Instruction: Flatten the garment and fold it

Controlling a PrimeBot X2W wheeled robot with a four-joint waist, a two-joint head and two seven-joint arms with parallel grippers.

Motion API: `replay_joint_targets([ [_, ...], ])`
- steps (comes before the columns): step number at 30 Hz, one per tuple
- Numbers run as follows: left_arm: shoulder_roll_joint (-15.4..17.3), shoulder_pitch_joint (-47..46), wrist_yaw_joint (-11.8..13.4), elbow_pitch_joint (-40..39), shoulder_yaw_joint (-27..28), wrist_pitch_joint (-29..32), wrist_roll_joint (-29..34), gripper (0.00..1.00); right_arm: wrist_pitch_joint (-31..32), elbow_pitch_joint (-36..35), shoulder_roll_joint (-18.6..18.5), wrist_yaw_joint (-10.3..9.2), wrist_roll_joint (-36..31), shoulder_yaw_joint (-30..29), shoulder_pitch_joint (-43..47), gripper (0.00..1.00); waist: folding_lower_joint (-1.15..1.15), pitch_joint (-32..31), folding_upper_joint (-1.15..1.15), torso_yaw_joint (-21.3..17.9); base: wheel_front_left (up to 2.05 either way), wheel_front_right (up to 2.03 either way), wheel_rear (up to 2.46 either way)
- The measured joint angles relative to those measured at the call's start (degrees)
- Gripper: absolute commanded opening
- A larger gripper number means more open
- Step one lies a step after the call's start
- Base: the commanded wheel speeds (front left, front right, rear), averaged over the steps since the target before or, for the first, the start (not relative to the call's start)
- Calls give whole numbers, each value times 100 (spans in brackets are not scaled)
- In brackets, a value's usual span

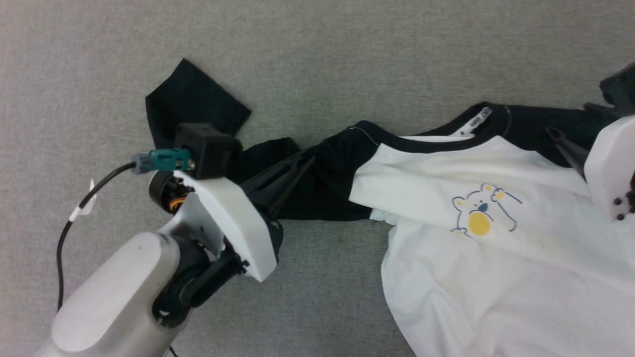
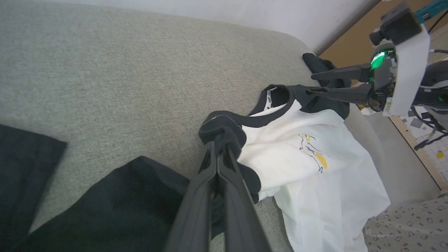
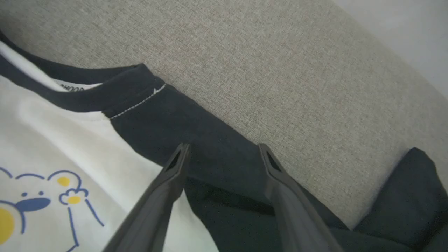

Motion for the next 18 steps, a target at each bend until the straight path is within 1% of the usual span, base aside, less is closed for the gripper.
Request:
replay_joint_targets([
  [4,-137,-156,-96,113,-88,0,41,0,141,114,-592,0,254,592,-404,100,0,165,0,167,0,0,0],
  [8,-215,-248,-144,224,-152,0,42,0,199,226,-991,-2,471,1217,-611,100,0,279,0,335,0,0,0],
  [10,-248,-262,-178,274,-179,0,42,0,296,271,-1170,-5,649,1439,-758,100,-1,324,0,408,0,0,0],
  [11,-266,-263,-180,299,-192,-1,42,0,353,297,-1244,-5,755,1527,-825,88,-1,344,0,440,0,0,0],
  [12,-277,-264,-208,322,-203,-1,42,0,396,314,-1308,-5,839,1591,-887,46,-1,362,0,470,0,0,0],
  [13,-291,-270,-221,346,-213,-2,42,0,431,328,-1352,-4,895,1645,-932,19,-1,376,0,496,0,0,0],
  [14,-311,-282,-222,374,-214,-11,42,0,431,343,-1371,-4,934,1682,-961,0,-2,388,0,517,0,0,0],
  [16,-350,-319,-235,442,-209,-62,41,0,327,398,-1363,2,944,1739,-1007,0,-1,397,0,541,0,0,0],
  [18,-367,-326,-270,539,-183,-154,41,0,87,556,-1284,3,943,1702,-1012,0,-1,375,0,537,0,0,0],
])
